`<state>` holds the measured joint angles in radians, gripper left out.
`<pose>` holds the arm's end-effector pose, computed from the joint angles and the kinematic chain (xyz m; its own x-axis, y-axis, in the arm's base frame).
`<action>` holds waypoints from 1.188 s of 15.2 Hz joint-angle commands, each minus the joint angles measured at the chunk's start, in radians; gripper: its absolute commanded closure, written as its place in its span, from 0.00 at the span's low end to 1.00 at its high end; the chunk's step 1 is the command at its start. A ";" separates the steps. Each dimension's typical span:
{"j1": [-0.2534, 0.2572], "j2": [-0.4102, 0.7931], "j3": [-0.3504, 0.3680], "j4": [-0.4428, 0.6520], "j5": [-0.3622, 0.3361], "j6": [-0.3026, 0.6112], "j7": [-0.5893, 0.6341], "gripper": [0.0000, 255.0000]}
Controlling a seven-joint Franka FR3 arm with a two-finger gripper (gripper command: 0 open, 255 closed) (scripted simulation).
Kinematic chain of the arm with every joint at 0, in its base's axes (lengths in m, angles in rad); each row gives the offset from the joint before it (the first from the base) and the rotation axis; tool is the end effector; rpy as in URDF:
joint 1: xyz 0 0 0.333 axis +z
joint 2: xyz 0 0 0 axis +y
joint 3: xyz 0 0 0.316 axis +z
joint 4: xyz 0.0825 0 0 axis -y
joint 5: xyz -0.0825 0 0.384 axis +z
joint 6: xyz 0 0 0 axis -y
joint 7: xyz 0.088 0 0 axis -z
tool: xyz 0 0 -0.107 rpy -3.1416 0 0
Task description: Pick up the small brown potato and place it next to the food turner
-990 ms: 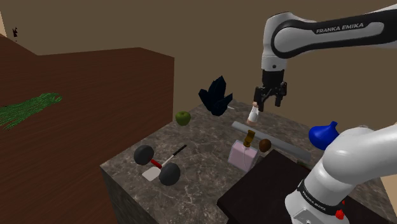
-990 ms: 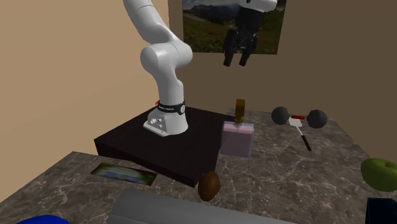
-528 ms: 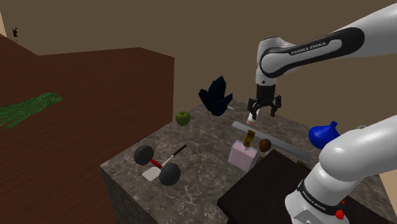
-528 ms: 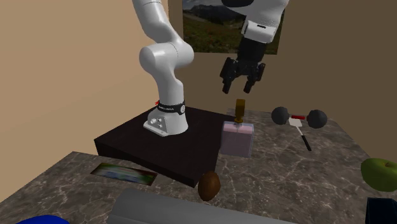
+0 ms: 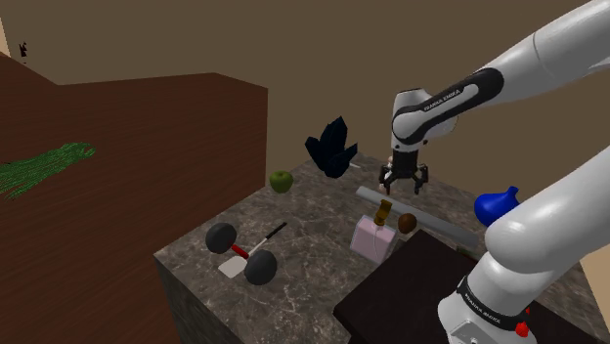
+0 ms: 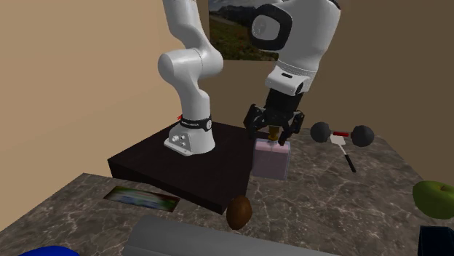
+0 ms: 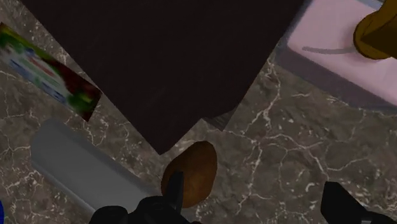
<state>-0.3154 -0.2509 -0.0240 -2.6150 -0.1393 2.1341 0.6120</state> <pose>0.3670 -0.1356 0.3198 0.6339 -0.7613 -0.1367 -0.7330 -0.6477 0.2077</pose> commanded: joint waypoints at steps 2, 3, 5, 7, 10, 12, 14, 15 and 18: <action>-0.042 0.104 -0.024 0.015 -0.023 0.093 0.073 0.00; -0.055 0.137 -0.032 0.019 -0.030 0.122 0.097 0.00; -0.079 0.202 -0.051 0.029 -0.043 0.179 0.143 0.00; -0.102 0.268 -0.071 0.042 -0.054 0.234 0.188 0.00; -0.132 0.365 -0.105 0.065 -0.064 0.312 0.251 0.00; -0.151 0.430 -0.128 0.083 -0.065 0.362 0.289 0.00; -0.153 0.447 -0.131 0.082 -0.067 0.380 0.292 0.00; -0.154 0.460 -0.132 0.079 -0.068 0.395 0.293 0.00; -0.158 0.498 -0.135 0.074 -0.072 0.440 0.295 0.00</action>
<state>-0.4721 0.2360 -0.1579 -2.5365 -0.2093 2.5571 0.9052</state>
